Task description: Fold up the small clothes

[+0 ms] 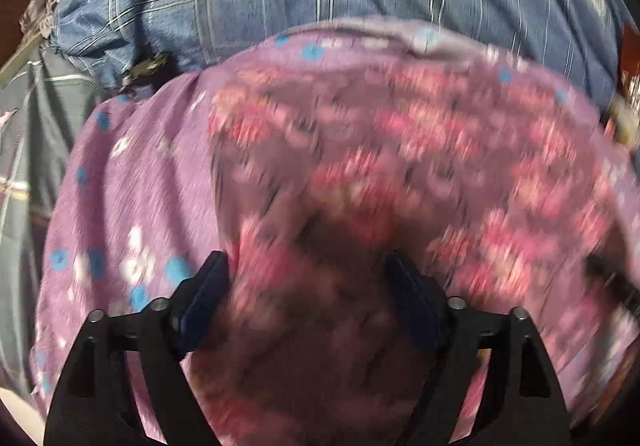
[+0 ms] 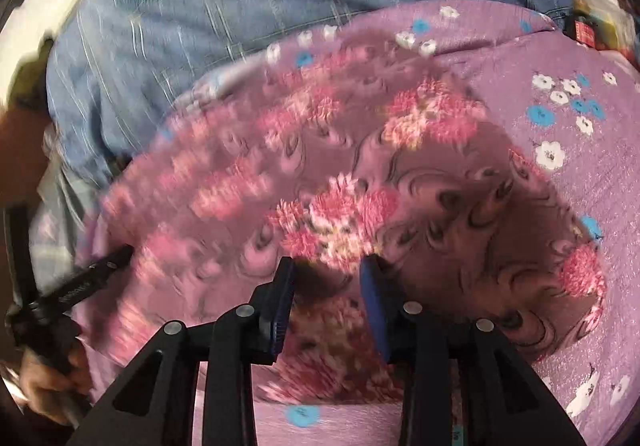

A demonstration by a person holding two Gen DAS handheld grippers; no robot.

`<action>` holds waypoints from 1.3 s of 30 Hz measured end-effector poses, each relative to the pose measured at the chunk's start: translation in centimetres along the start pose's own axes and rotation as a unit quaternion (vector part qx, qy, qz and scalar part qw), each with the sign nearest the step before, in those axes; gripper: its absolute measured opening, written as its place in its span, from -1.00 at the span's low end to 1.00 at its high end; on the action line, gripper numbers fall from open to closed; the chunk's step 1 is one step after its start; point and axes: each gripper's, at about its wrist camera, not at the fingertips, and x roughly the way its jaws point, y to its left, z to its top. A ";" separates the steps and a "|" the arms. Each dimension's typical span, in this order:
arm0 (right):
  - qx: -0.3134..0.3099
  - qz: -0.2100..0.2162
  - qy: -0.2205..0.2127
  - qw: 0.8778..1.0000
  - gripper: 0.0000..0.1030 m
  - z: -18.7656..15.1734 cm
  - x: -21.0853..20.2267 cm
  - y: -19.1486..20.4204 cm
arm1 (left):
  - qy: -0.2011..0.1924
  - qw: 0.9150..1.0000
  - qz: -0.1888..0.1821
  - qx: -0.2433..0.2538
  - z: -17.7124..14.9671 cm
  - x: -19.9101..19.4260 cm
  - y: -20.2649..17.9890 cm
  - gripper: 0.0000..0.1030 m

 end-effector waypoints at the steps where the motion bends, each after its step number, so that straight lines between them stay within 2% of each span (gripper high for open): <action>1: 0.002 0.002 0.006 1.000 -0.33 0.0 -0.4 0.1 | 0.001 1.000 -0.015 -0.018 -0.5 -0.5 0.7 0.62; 3: 0.014 0.034 -0.018 0.999 -0.28 -0.7 -2.3 -0.1 | 0.000 0.998 -0.041 -0.054 -1.6 -2.0 2.3 0.62; 6: 0.013 0.066 -0.056 0.996 -0.21 -2.5 -4.9 -0.4 | -0.030 0.992 -0.043 -0.114 -5.4 -5.2 5.7 0.62; 10: 0.008 0.114 -0.083 0.990 -0.16 -3.5 -6.9 0.4 | -0.035 0.976 -0.076 -0.202 -9.9 -8.0 9.5 0.62; 13: -0.021 0.143 -0.096 0.985 -0.16 -4.0 -7.8 1.9 | -0.041 0.974 -0.087 -0.205 -12.4 -10.0 9.7 0.62; 16: -0.036 0.179 -0.087 0.979 -0.16 -4.5 -7.5 3.2 | -0.050 0.970 -0.111 -0.212 -14.1 -11.6 9.2 0.62; 19: -0.049 0.197 -0.078 0.976 -0.16 -4.7 -7.1 4.4 | -0.043 0.967 -0.124 -0.219 -13.5 -11.5 8.6 0.62; 22: -0.051 0.208 -0.069 0.974 -0.16 -4.3 -6.3 5.1 | -0.060 0.962 -0.123 -0.238 -12.3 -11.0 8.8 0.61; 24: -0.037 0.208 -0.060 0.976 -0.16 -3.9 -5.4 5.0 | -0.040 0.960 -0.121 -0.250 -10.9 -9.6 9.0 0.57; 27: -0.017 0.207 -0.057 0.977 -0.16 -3.1 -4.3 4.7 | -0.014 0.943 -0.161 -0.290 -10.3 -8.2 9.1 0.51; 30: -0.008 0.209 -0.055 0.976 -0.16 -2.6 -3.5 4.5 | -0.007 0.941 -0.167 -0.294 -10.0 -7.6 8.2 0.51; 31: -0.005 0.208 -0.045 0.977 -0.16 -2.6 -2.8 4.6 | 0.000 0.940 -0.169 -0.298 -9.8 -7.1 8.0 0.51; 34: -0.005 0.173 0.029 0.984 -0.17 -2.9 0.5 4.8 | 0.023 0.924 -0.185 -0.335 -9.3 -5.1 8.2 0.51; 35: 0.003 0.173 0.033 0.984 -0.21 -3.2 0.9 4.5 | 0.034 0.918 -0.188 -0.347 -9.1 -4.3 8.4 0.51; 37: 0.000 0.190 0.020 0.982 -0.18 -2.9 -0.2 4.5 | 0.038 0.909 -0.192 -0.367 -8.9 -3.7 8.8 0.51; 39: -0.007 0.200 -0.010 0.980 -0.18 -2.7 -1.6 4.2 | 0.028 0.906 -0.197 -0.374 -8.5 -3.8 9.1 0.51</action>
